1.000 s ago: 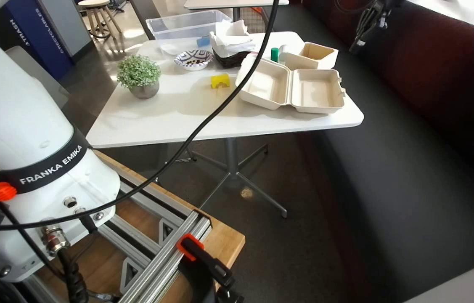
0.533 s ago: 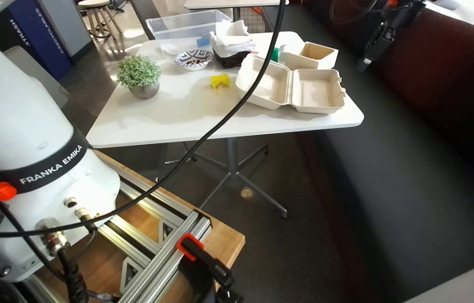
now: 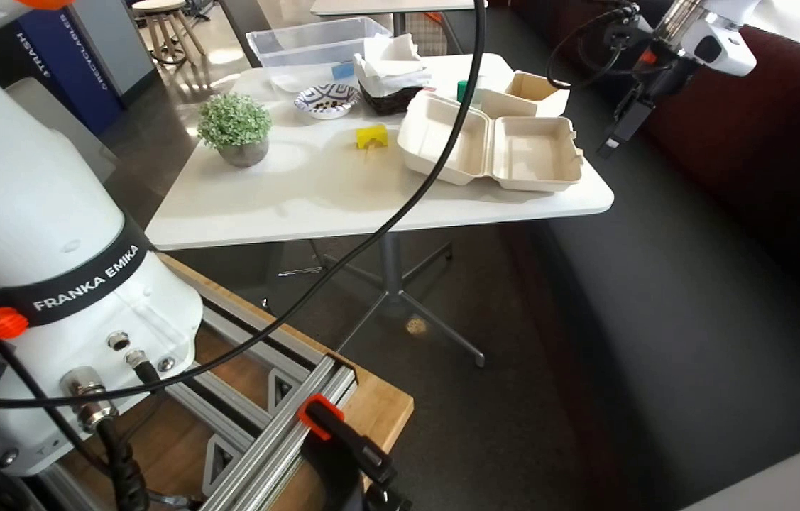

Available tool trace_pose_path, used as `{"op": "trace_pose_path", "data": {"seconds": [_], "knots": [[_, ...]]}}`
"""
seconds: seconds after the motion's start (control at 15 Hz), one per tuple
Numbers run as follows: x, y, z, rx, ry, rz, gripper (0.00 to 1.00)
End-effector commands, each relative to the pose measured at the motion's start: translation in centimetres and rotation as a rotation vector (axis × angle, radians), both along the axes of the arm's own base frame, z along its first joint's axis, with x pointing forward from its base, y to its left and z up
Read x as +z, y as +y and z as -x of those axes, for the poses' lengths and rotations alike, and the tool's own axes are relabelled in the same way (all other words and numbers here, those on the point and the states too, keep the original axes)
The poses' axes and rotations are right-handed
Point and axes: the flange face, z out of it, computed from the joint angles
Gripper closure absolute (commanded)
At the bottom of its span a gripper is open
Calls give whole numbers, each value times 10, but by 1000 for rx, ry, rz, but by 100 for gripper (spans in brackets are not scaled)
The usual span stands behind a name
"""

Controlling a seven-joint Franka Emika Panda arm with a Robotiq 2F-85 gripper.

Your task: Close the lunch pack

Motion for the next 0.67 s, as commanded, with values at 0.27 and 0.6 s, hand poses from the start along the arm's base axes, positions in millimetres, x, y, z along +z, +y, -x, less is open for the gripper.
{"op": "trace_pose_path", "data": {"seconds": [0.27, 0.6], "knots": [[-28, 8, 1, 137, -26, -97, 0], [-33, 14, 11, 230, 0, -188, 0]]}}
